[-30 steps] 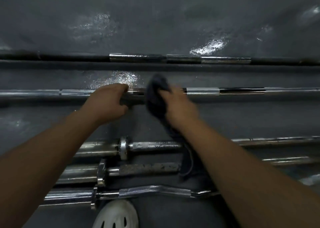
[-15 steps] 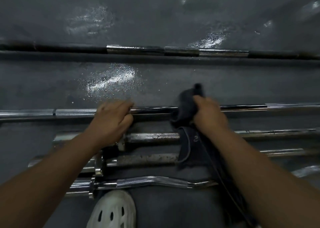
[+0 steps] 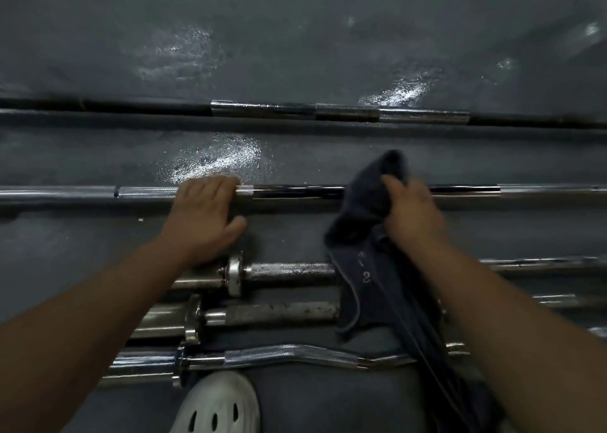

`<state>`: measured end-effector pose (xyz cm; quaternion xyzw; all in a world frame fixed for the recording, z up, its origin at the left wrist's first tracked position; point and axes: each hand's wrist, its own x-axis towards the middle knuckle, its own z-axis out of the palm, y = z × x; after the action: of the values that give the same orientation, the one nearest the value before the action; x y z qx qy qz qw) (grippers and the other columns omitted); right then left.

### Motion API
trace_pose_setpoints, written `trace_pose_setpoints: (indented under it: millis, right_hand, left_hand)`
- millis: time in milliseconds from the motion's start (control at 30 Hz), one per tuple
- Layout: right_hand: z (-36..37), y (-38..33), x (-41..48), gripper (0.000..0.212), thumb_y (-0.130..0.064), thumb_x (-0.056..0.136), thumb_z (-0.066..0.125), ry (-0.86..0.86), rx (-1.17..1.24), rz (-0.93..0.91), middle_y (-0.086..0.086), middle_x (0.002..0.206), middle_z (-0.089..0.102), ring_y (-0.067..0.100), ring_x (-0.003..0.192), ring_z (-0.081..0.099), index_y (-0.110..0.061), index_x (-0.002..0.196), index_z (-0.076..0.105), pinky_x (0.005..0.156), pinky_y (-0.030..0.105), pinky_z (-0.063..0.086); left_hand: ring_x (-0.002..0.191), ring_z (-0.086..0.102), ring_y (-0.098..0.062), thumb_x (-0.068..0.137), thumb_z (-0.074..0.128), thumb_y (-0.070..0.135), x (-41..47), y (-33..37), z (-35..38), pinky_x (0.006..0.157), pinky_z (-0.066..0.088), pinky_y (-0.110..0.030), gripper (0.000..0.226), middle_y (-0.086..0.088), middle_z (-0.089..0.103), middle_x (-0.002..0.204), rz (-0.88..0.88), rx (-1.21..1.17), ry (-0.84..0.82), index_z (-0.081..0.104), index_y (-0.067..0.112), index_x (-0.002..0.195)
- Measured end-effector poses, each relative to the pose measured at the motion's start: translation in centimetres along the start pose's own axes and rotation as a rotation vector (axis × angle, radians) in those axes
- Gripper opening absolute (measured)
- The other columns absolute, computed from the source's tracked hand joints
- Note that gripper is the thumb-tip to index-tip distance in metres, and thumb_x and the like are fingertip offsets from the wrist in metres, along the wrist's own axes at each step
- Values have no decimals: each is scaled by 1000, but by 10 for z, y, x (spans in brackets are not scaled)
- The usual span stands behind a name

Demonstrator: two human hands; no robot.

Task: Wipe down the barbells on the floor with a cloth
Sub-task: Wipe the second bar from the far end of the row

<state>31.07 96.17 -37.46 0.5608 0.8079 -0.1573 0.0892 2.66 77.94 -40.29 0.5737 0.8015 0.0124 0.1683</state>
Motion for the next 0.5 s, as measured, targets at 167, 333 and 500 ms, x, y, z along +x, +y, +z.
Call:
trace_pose_setpoints:
  millis: [167, 333, 500]
  right_hand:
    - [21, -80, -2, 60, -12, 87, 60, -62, 39, -161, 19, 144, 36, 37, 137, 31, -25, 143, 43, 109, 40, 36]
    - [3, -80, 14, 60, -19, 91, 56, -81, 42, -336, 6, 153, 29, 30, 139, 35, -38, 145, 40, 107, 42, 39]
    - [-1, -36, 25, 61, -13, 86, 58, 46, 47, 13, 17, 144, 33, 38, 134, 36, -26, 143, 41, 103, 44, 42]
  left_hand:
    - [120, 43, -30, 73, 30, 57, 42, -2, -11, 102, 27, -46, 68, -7, 51, 128, -38, 2, -103, 48, 24, 130]
    - [122, 48, -33, 67, 44, 52, 58, -17, -29, 104, 34, -42, 74, -13, 54, 131, -45, 5, -89, 50, 18, 132]
    - [118, 49, -34, 73, 60, 52, 55, -13, -20, 100, 35, -43, 60, -15, 54, 126, -58, 110, -63, 50, 17, 121]
